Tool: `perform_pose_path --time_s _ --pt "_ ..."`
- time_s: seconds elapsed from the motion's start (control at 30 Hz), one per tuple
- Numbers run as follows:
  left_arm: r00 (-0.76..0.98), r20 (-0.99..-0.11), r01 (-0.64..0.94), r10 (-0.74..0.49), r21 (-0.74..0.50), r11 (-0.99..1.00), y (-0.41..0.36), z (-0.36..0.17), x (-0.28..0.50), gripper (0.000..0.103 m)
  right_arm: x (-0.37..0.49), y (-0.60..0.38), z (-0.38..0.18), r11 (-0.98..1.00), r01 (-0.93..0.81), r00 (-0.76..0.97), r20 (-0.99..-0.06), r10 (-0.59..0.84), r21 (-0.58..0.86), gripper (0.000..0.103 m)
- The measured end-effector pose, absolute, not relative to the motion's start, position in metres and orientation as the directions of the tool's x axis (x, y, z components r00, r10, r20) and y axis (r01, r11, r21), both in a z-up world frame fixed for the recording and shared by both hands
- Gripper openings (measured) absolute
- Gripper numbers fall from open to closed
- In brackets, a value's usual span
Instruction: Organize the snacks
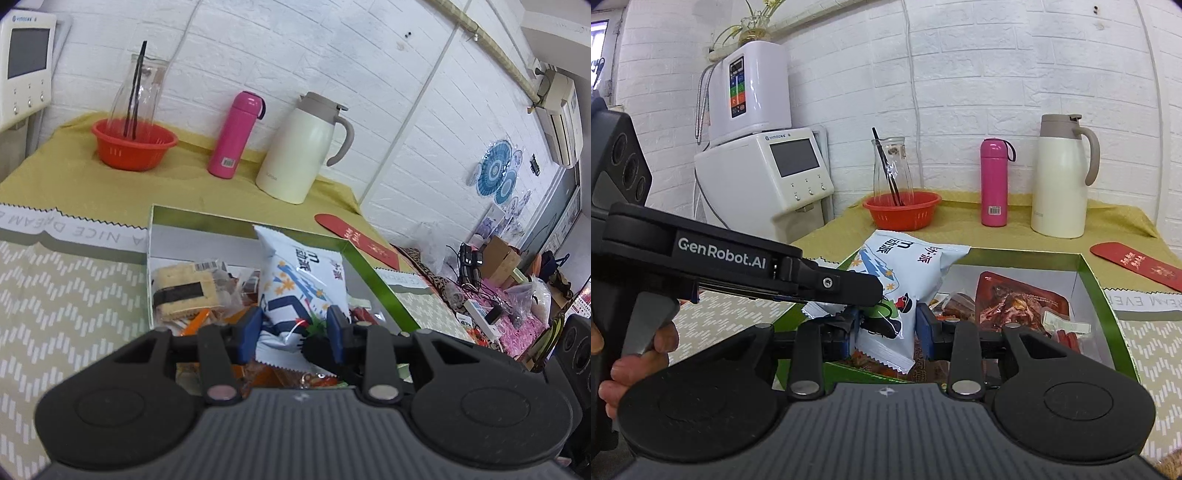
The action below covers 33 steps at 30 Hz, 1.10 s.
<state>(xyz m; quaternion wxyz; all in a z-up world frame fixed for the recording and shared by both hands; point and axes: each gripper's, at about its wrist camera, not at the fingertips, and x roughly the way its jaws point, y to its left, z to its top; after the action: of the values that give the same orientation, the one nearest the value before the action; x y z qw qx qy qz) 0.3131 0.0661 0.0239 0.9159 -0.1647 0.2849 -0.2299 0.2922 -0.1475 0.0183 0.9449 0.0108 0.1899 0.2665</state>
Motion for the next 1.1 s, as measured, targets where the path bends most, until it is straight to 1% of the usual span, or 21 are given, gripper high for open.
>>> perform_pose_path --time_s 0.1,0.23,0.27,0.3,0.33,0.4,0.43,0.47,0.5,0.53,0.6,0.7,0.83,1.03,1.1 --pt "0.727 -0.459 0.309 -0.511 -0.445 0.840 0.068 0.016 0.327 0.031 0.307 -0.145 0.014 0.858 -0.495 0.774 -0.377 0.508 0.140 0.059" --pt "0.716 -0.490 0.284 -0.497 -0.446 0.849 0.069 0.005 0.341 0.032 0.319 -0.137 0.005 0.858 -0.498 0.763 -0.409 0.501 0.121 0.060" --pt "0.716 -0.496 0.289 -0.492 -0.431 0.855 0.069 0.004 0.341 0.037 0.320 -0.134 0.004 0.860 -0.500 0.761 -0.420 0.494 0.106 0.062" --pt "0.724 -0.495 0.292 -0.480 -0.411 0.864 0.068 0.004 0.339 0.047 0.322 -0.131 0.003 0.861 -0.502 0.761 -0.432 0.485 0.083 0.063" --pt "0.734 -0.487 0.290 -0.473 -0.405 0.867 0.069 0.004 0.336 0.070 0.320 -0.128 0.003 0.863 -0.502 0.766 -0.436 0.472 0.052 0.068" --pt "0.753 -0.463 0.285 -0.467 -0.410 0.866 0.071 0.008 0.328 0.071 0.315 -0.126 0.003 0.865 -0.501 0.792 -0.413 0.449 -0.021 0.089" --pt "0.758 -0.463 0.283 -0.460 -0.402 0.871 0.070 0.011 0.326 0.073 0.313 -0.126 0.004 0.865 -0.501 0.799 -0.406 0.444 -0.039 0.103" --pt "0.766 -0.465 0.274 -0.445 -0.390 0.879 0.070 0.014 0.323 0.074 0.311 -0.128 0.005 0.865 -0.499 0.804 -0.399 0.441 -0.048 0.103" --pt "0.777 -0.465 0.260 -0.425 -0.378 0.889 0.069 0.016 0.321 0.079 0.309 -0.129 0.007 0.865 -0.500 0.805 -0.394 0.444 -0.048 0.103" --pt "0.791 -0.463 0.241 -0.399 -0.363 0.900 0.068 0.018 0.318 0.094 0.307 -0.131 0.008 0.863 -0.504 0.803 -0.393 0.448 -0.045 0.103" --pt "0.825 -0.442 0.217 -0.351 -0.325 0.921 0.066 0.021 0.310 0.095 0.303 -0.134 0.010 0.861 -0.506 0.802 -0.393 0.450 -0.046 0.103" --pt "0.831 -0.455 0.198 -0.320 -0.295 0.935 0.062 0.025 0.301 0.095 0.295 -0.139 0.013 0.867 -0.495 0.812 -0.388 0.436 -0.061 0.103" --pt "0.832 -0.464 0.188 -0.304 -0.280 0.941 0.058 0.029 0.289 0.095 0.280 -0.152 0.019 0.865 -0.499 0.811 -0.376 0.448 -0.044 0.103" --pt "0.819 -0.482 0.198 -0.312 -0.273 0.942 0.046 0.038 0.263 0.095 0.250 -0.181 0.028 0.875 -0.484 0.820 -0.361 0.445 -0.022 0.103" --pt "0.800 -0.490 0.231 -0.347 -0.282 0.931 0.040 0.040 0.252 0.095 0.240 -0.194 0.031 0.884 -0.468 0.821 -0.372 0.433 -0.003 0.103"
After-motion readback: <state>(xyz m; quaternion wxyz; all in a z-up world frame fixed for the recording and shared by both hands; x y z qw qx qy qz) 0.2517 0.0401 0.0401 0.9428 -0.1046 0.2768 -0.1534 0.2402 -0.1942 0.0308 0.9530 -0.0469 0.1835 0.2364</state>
